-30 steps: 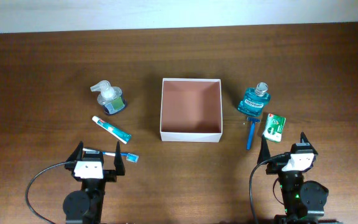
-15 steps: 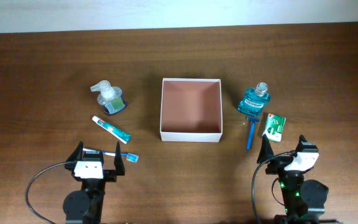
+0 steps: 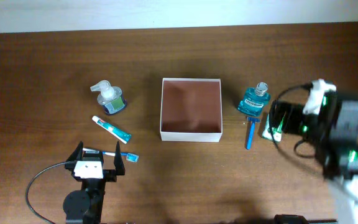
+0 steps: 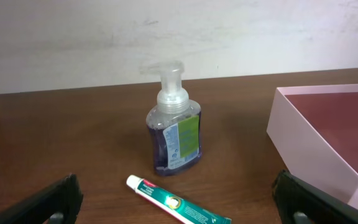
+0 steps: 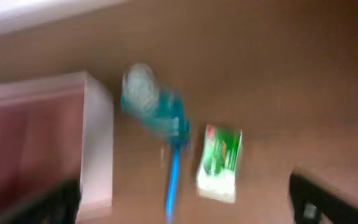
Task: Pack container
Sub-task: 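Move the right gripper over the teal Listerine bottle and descend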
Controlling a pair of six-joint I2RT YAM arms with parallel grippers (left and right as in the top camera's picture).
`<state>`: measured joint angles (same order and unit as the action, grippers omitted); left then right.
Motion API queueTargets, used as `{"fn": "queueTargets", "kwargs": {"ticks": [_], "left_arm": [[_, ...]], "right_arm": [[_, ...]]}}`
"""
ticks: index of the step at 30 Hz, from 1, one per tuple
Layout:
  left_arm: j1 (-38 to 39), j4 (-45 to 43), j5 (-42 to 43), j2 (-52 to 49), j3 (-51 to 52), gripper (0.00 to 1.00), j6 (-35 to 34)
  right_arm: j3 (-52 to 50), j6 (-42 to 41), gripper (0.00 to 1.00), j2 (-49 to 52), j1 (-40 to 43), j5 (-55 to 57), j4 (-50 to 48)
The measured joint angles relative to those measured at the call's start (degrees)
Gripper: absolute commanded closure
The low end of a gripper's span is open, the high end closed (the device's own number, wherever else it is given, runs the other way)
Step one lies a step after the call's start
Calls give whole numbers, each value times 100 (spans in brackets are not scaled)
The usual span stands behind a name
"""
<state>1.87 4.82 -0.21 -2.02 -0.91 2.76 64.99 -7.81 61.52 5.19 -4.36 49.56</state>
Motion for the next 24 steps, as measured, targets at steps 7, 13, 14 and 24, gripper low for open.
{"fn": "queueTargets", "kwargs": {"ticks": [7, 13, 14, 24], "left_arm": [[0, -4, 0, -13, 0, 1, -2], [0, -4, 0, -13, 2, 1, -4], [0, -4, 0, -13, 0, 1, -4], [0, -4, 0, -13, 2, 1, -17]], "right_arm": [[2426, 428, 2, 1770, 0, -22, 966], [2688, 525, 2, 1849, 0, -17, 977], [2688, 525, 2, 1849, 0, -22, 1012], [2702, 520, 10, 2358, -367, 0, 1449]]}}
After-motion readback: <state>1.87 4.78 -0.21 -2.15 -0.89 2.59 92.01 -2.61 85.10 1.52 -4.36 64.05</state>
